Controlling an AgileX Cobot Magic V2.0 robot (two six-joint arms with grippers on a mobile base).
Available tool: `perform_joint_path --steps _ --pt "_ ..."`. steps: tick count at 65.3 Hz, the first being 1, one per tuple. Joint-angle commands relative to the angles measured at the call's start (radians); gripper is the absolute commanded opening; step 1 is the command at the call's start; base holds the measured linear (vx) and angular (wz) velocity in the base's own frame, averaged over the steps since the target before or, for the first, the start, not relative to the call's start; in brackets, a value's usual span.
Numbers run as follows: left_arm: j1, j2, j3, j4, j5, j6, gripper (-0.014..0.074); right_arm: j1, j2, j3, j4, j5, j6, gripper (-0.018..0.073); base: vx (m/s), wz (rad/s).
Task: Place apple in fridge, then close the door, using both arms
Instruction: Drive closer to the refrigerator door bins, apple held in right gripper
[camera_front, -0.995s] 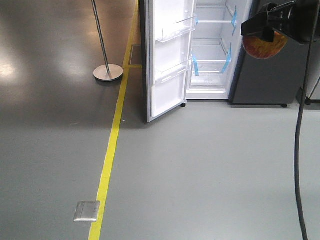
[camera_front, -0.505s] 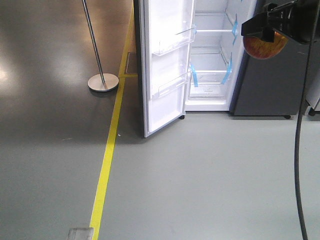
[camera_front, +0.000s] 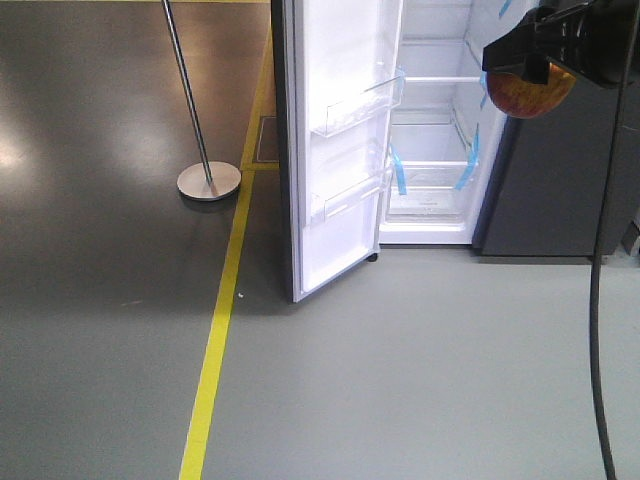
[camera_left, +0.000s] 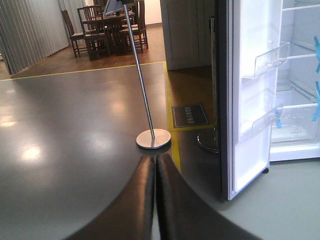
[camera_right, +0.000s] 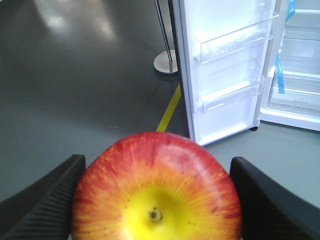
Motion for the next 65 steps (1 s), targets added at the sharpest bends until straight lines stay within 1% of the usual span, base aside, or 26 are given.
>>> perform_joint_path --steps 1,65 --pt "-0.003 -0.017 0.015 -0.001 -0.067 -0.002 -0.0008 0.001 -0.037 -0.032 0.032 -0.061 -0.007 0.0175 0.22 0.02" --pt "-0.003 -0.017 0.015 -0.001 -0.067 -0.002 -0.0008 0.001 -0.037 -0.032 0.032 -0.064 -0.007 0.0175 0.2 -0.03"
